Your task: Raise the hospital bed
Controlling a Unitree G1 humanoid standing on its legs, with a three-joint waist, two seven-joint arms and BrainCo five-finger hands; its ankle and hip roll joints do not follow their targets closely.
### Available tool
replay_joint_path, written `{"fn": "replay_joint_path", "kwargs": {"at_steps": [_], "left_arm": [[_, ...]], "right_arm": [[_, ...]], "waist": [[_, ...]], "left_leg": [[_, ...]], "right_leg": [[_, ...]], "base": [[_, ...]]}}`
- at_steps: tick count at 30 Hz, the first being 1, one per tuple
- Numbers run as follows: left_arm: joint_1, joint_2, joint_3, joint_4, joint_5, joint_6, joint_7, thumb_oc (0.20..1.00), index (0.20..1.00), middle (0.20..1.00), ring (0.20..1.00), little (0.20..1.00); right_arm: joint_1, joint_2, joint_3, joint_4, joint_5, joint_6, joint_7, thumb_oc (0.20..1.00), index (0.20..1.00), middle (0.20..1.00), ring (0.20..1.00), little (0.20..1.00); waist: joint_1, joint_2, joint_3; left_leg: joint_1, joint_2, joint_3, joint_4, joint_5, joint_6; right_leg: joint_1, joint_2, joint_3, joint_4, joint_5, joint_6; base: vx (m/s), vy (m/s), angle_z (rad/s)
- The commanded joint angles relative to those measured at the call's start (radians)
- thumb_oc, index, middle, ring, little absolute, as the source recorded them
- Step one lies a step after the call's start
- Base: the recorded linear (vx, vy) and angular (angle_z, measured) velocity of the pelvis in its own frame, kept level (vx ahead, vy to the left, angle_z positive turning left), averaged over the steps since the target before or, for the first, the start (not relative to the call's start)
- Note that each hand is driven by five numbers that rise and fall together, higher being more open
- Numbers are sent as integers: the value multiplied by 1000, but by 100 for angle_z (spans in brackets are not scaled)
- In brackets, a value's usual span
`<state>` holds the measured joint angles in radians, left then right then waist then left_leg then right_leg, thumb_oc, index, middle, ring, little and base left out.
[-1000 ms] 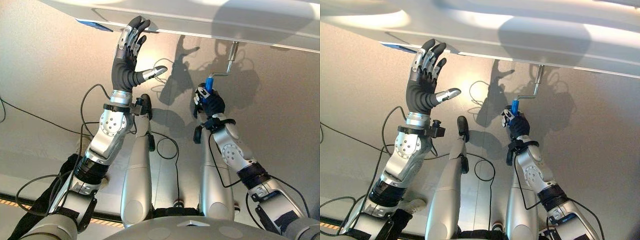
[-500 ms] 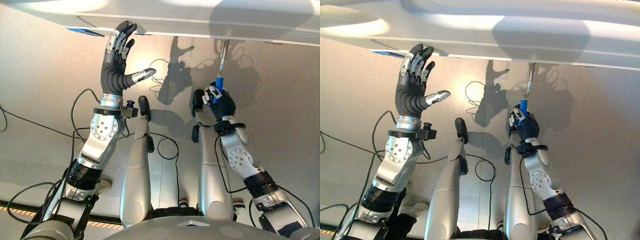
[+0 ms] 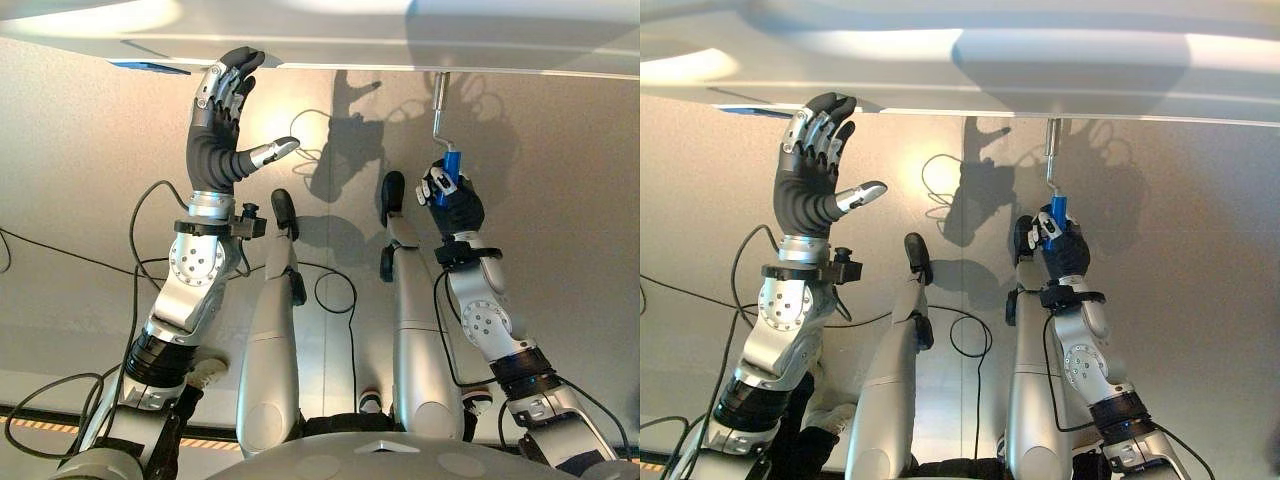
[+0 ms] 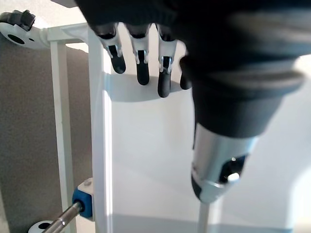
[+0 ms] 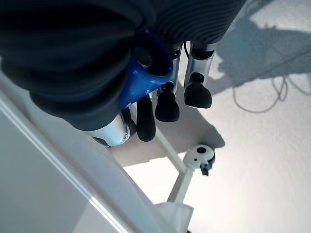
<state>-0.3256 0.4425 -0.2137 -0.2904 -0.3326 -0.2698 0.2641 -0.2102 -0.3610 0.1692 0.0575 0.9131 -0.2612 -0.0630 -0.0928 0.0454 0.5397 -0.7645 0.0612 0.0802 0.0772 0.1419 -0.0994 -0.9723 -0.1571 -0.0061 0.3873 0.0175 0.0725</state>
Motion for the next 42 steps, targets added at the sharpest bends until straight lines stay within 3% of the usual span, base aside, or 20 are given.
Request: {"fn": "replay_joint_path", "kwargs": {"at_steps": [1, 5, 9, 13, 15, 16, 22, 32, 42], "left_arm": [[-63, 33, 6, -117, -6, -66, -26, 1000, 1000, 1000, 1000, 1000], [-50, 33, -15, -123, -22, -70, -23, 1000, 1000, 1000, 1000, 1000], [-50, 45, -63, -132, -56, -73, -28, 1000, 1000, 1000, 1000, 1000], [-62, 69, -91, -136, -82, -76, -31, 1000, 1000, 1000, 1000, 1000], [-63, 70, -97, -135, -89, -77, -33, 1000, 1000, 1000, 1000, 1000], [-68, 78, -113, -136, -95, -76, -35, 1000, 1000, 1000, 1000, 1000], [-96, 72, -143, -131, -117, -80, -48, 1000, 1000, 1000, 1000, 1000], [-137, 21, -161, -120, -131, -64, -50, 1000, 1000, 1000, 1000, 1000], [-164, -10, -130, -108, -114, -50, -6, 1000, 1000, 1000, 1000, 1000]], "right_arm": [[-98, -91, -317, 4, 12, -255, -155, 200, 200, 200, 200, 200], [-143, -136, -333, 198, -77, -218, -263, 200, 200, 200, 200, 200], [-256, -230, -290, 508, -100, -134, -297, 200, 200, 200, 200, 200], [-399, -343, -204, 821, -119, -29, -258, 200, 200, 200, 200, 200], [-433, -364, -179, 877, -115, -15, -241, 200, 200, 200, 200, 200], [-487, -400, -149, 1008, -125, 32, -213, 200, 200, 200, 200, 200], [-605, -438, -41, 1243, -239, 132, -147, 200, 200, 200, 200, 200], [-761, -199, 120, 1327, -485, 221, -137, 200, 200, 200, 200, 200], [-860, 0, 296, 1232, -735, 260, -125, 200, 200, 200, 200, 200]], "waist": [[-24, -7, -20], [-10, 3, -20], [11, 22, -20], [35, 41, -20], [36, 47, -20], [49, 57, -20], [78, 88, -20], [146, 155, -20], [155, 158, -20]], "left_leg": [[43, 13, -46, 38, -59, 5], [30, 11, -56, 38, -59, 7], [4, 3, -69, 47, -58, 6], [-33, -5, -80, 65, -56, 5], [-41, -6, -83, 68, -57, 5], [-53, -12, -88, 77, -59, 6], [-97, -27, -104, 125, -75, 14], [-200, -65, -117, 189, -92, 39], [-249, -96, -108, 233, -108, 50]], "right_leg": [[64, 66, -32, -116, 50, 68], [46, 63, -37, -100, 44, 66], [25, 55, -45, -87, 40, 64], [2, 43, -56, -70, 35, 62], [-2, 41, -59, -67, 32, 61], [-11, 35, -64, -56, 29, 61], [-38, 20, -67, -16, 12, 61], [-113, -10, -62, 40, -7, 61], [-137, -42, -50, 50, 1, 70]], "base": [[0, 0, 0], [0, 0, 0], [-3, 6, 1], [5, 19, 4], [11, 17, 7], [10, 21, 11], [7, 35, 14], [19, 59, 11], [25, 82, 3]]}}
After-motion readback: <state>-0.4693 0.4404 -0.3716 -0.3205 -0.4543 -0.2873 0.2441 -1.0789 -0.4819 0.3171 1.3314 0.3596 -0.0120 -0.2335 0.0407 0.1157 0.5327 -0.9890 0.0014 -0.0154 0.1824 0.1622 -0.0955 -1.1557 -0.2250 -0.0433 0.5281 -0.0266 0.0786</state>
